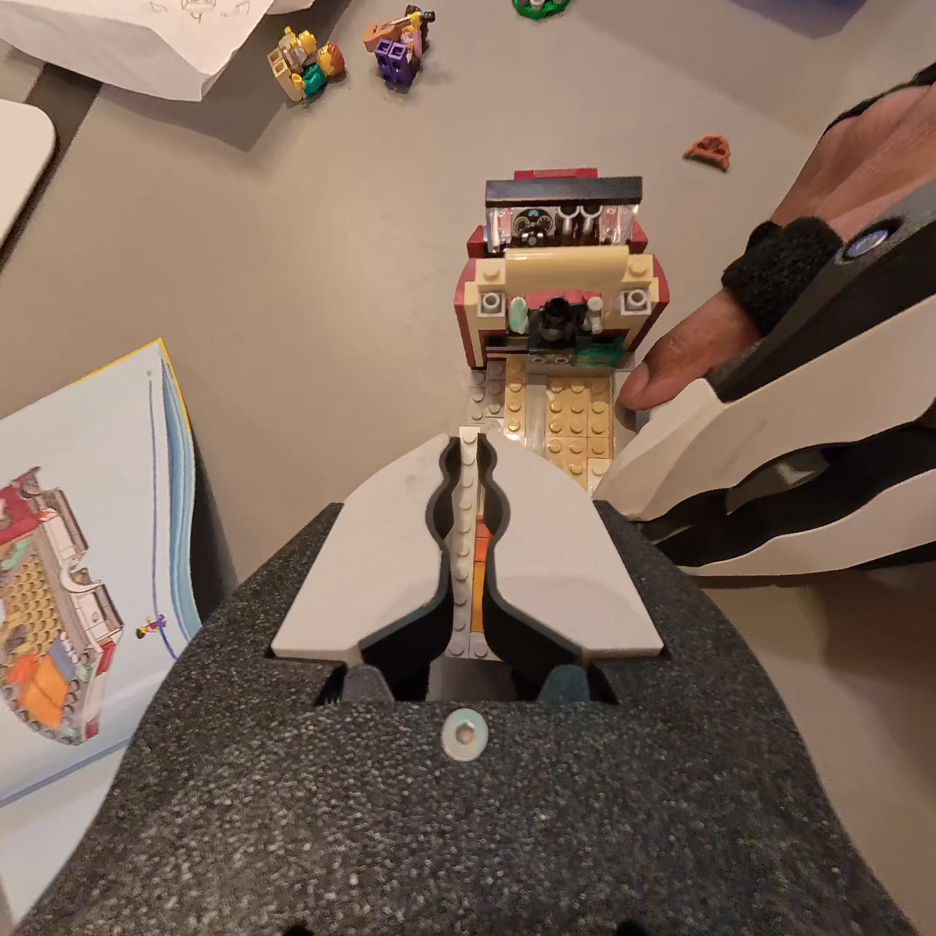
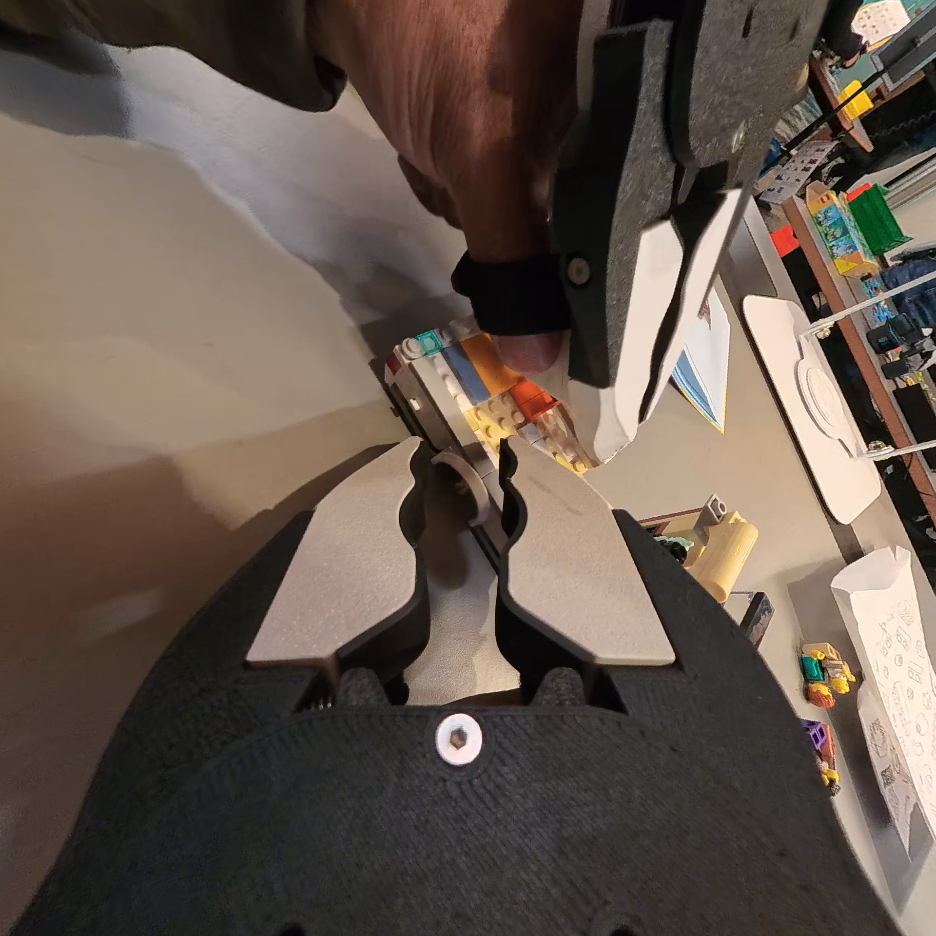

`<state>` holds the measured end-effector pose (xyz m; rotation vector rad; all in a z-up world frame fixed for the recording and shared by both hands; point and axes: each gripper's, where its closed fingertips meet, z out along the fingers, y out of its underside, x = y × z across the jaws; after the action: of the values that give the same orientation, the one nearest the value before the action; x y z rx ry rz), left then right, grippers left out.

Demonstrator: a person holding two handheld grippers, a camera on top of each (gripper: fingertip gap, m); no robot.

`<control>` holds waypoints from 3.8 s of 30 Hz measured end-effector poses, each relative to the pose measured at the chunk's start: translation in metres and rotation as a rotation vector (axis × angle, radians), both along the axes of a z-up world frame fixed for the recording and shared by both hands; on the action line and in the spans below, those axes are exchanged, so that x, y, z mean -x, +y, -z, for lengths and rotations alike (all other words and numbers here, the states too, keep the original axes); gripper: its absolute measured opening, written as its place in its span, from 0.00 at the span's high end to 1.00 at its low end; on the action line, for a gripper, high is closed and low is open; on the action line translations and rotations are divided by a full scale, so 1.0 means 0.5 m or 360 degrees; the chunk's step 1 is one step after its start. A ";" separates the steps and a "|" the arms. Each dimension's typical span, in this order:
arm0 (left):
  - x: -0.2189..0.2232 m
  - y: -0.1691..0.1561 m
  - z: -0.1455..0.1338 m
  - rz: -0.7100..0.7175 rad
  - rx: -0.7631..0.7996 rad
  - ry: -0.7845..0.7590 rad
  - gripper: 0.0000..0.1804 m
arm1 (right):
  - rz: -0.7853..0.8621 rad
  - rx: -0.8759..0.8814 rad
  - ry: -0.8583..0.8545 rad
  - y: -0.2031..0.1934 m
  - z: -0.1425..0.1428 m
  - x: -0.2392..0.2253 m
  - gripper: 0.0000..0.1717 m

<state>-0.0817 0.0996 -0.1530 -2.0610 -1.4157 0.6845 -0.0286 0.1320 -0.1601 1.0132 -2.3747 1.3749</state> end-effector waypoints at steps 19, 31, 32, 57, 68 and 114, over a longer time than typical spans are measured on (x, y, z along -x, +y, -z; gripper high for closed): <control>0.005 0.004 -0.003 -0.0047 -0.0152 -0.0018 0.93 | -0.0019 0.0000 0.0010 0.000 0.000 -0.002 0.87; 0.007 0.003 0.001 -0.0030 0.0000 -0.0008 0.96 | -0.0023 -0.0002 0.0010 0.000 -0.001 -0.002 0.87; 0.007 0.002 0.002 -0.0026 0.0043 -0.0007 0.96 | -0.0023 -0.0002 0.0010 -0.001 -0.001 -0.002 0.87; 0.004 0.003 -0.001 0.0021 0.0166 0.0008 0.96 | -0.0029 0.0003 0.0017 -0.002 -0.002 -0.002 0.87; 0.005 0.001 0.002 -0.0059 -0.0076 -0.0021 0.96 | -0.0029 0.0004 0.0019 -0.001 -0.002 -0.003 0.87; -0.117 -0.054 -0.010 -0.0123 -0.0571 -0.0117 0.84 | -0.0142 -0.0036 -0.0035 0.000 -0.127 0.020 0.81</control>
<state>-0.0230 0.0726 -0.1478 -1.7737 -1.5391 0.3541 -0.0384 0.1318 -0.0966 1.1287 -2.3931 1.3991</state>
